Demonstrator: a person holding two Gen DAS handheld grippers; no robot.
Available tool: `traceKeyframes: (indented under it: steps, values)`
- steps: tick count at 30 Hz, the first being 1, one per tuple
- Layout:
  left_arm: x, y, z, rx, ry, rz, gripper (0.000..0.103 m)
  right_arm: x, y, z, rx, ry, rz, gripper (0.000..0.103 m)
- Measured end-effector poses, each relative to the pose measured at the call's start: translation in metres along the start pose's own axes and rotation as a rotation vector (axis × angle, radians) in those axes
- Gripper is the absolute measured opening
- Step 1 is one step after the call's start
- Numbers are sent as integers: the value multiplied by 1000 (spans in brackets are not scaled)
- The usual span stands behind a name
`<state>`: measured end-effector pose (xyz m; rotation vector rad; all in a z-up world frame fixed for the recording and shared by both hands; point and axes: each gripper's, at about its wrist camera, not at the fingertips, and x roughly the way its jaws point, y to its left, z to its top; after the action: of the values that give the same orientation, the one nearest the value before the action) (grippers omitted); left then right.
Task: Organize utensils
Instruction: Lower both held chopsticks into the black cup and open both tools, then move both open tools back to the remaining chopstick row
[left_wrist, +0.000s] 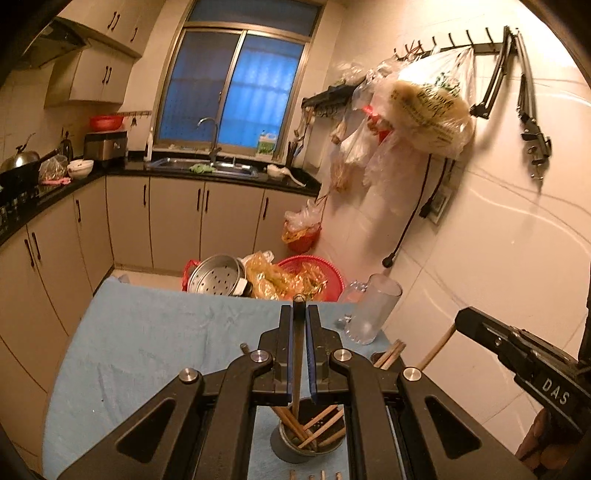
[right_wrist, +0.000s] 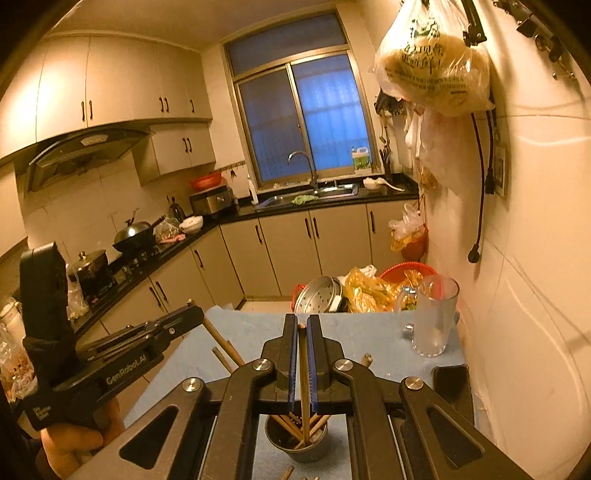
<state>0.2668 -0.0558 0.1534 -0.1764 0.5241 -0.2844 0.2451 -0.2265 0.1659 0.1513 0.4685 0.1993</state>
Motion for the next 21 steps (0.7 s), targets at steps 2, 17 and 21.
traceKeyframes:
  steps: [2, 17, 21]
  values:
    - [5, 3, -3, -4, 13, 5, 7, 7, 0, -5, -7, 18, -5, 6]
    - [30, 10, -27, -11, 100, 2, 7, 34, -15, -29, 31, 86, -25, 6]
    - [34, 9, -32, -5, 114, 6, 7, 37, -16, -33, 39, 94, -31, 8]
